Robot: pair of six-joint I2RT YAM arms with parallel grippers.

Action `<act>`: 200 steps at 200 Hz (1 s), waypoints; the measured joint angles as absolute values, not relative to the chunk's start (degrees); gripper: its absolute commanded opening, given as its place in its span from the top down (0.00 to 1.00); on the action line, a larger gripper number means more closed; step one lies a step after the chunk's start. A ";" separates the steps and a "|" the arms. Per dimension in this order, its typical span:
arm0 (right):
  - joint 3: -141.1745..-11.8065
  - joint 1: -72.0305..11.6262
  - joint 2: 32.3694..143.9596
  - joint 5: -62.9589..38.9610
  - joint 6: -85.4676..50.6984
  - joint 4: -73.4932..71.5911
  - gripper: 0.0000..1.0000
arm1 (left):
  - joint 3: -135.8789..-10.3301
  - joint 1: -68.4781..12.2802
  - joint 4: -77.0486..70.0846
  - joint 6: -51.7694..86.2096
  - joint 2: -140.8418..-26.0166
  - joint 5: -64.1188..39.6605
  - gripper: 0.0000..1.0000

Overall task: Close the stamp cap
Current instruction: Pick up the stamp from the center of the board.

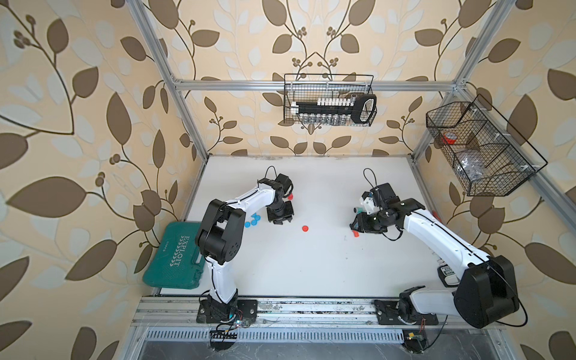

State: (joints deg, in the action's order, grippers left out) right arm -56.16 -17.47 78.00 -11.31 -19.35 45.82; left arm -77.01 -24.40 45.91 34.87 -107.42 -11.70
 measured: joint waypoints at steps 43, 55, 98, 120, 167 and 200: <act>-55.68 -18.00 82.39 -4.51 -18.31 45.84 0.47 | -73.97 -25.10 41.98 35.86 -107.59 -14.31 0.64; -55.68 -18.00 83.64 -3.25 -17.74 45.50 0.49 | -74.00 -25.17 41.12 36.21 -108.09 -14.72 0.64; -55.64 -18.44 87.79 -1.23 -15.94 42.92 0.54 | -74.41 -25.76 39.13 37.26 -111.13 -15.81 0.64; -55.64 -18.74 89.65 -1.21 -15.16 41.28 0.58 | -74.56 -26.65 38.15 38.17 -111.31 -16.29 0.65; -55.64 -18.74 95.09 -1.30 -14.24 39.24 0.63 | -74.56 -27.40 36.97 39.68 -111.61 -17.10 0.65; -55.79 -18.74 95.94 -1.48 -13.98 38.89 0.63 | -74.56 -27.79 36.32 41.15 -111.74 -17.61 0.65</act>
